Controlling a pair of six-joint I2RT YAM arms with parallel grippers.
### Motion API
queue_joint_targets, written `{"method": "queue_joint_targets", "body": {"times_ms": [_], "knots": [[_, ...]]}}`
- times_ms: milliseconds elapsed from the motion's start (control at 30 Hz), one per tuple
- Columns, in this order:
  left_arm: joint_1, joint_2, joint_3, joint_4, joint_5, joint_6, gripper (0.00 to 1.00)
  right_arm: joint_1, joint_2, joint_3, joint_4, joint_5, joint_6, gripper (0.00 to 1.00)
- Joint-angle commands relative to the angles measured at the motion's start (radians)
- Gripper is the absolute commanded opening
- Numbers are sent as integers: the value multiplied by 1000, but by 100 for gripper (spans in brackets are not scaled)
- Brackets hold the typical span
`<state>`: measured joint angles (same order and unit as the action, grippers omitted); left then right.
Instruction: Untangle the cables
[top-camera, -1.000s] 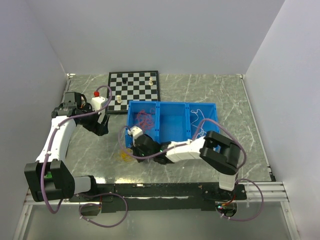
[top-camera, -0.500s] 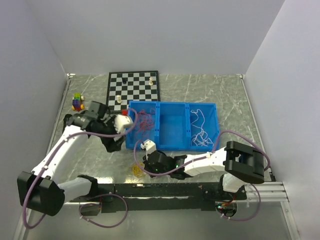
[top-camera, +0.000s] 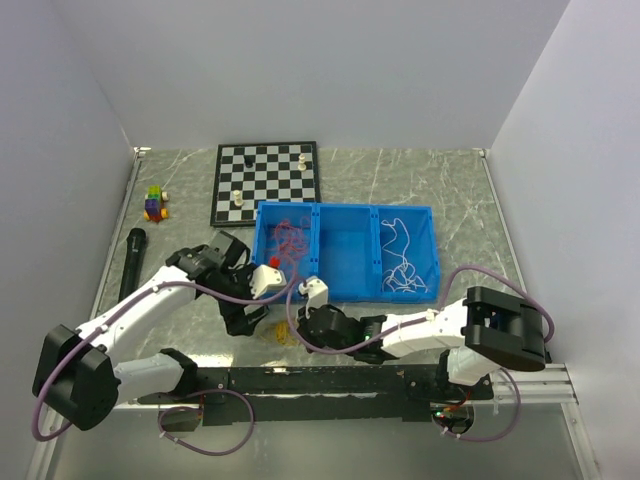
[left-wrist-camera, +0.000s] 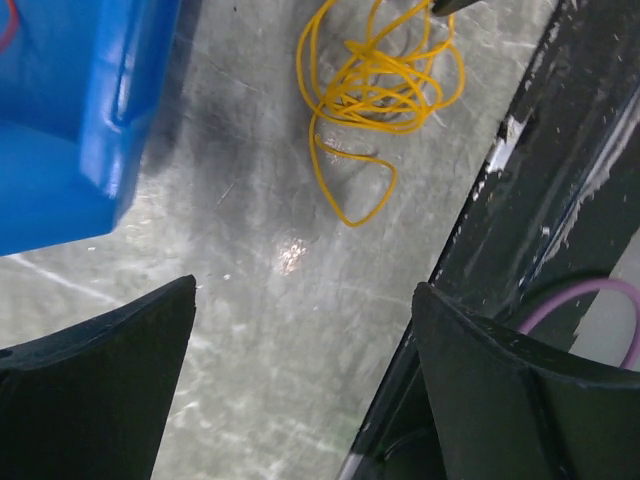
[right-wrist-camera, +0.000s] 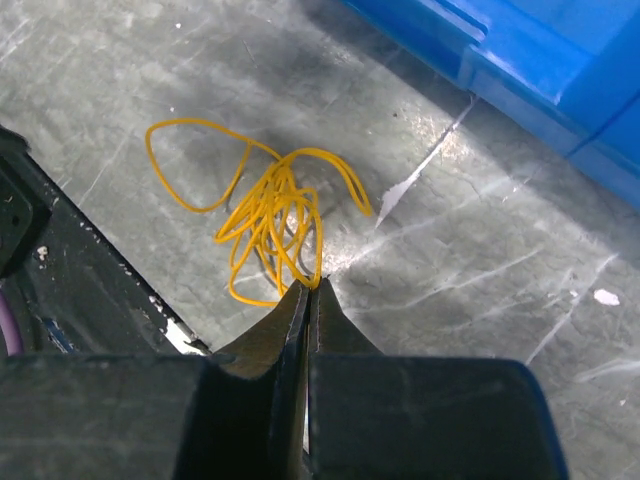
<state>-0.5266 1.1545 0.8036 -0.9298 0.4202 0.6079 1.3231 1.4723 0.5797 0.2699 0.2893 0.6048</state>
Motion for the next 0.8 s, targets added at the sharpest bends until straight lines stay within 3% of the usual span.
{"method": "queue_joint_targets", "body": {"times_ms": [0,133,333,433,633,767], "knots": [[-6,-10,-41,137,-7,-91,94,10,-9,-29,101,34,50,0],[-9,66,-18,195,-58,-193,97,19,-1,-37,111,45,56,0],[-13,129,9,180,-40,-191,98,25,-15,-57,115,79,66,0],[-21,154,20,158,-14,-172,93,27,-23,-66,115,93,72,0],[-39,231,43,99,34,-126,75,28,-9,-93,146,99,98,0],[-61,234,54,82,31,-122,73,44,8,-90,150,109,99,0]]}}
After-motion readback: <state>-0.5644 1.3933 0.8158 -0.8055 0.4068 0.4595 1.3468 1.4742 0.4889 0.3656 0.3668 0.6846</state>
